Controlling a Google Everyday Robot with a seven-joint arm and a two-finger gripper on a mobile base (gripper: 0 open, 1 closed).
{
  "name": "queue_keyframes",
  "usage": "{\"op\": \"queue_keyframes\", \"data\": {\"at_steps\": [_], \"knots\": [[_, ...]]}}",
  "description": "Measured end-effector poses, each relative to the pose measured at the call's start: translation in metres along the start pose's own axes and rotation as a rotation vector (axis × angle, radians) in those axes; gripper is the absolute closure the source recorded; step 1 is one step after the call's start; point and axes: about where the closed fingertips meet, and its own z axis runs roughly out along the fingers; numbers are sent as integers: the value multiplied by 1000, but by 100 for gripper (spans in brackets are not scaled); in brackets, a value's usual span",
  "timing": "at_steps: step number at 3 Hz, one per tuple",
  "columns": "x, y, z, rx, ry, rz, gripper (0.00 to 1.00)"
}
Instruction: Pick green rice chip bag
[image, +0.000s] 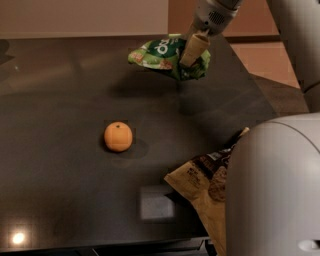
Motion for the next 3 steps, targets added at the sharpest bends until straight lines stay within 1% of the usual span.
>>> {"op": "queue_keyframes", "data": {"at_steps": [1,2,3], "knots": [[-8,-2,-25,35,-33,-7,100],[-22,-13,-42,91,-94,-21,100],[-27,-20,-39,111,-108,-21,100]]}}
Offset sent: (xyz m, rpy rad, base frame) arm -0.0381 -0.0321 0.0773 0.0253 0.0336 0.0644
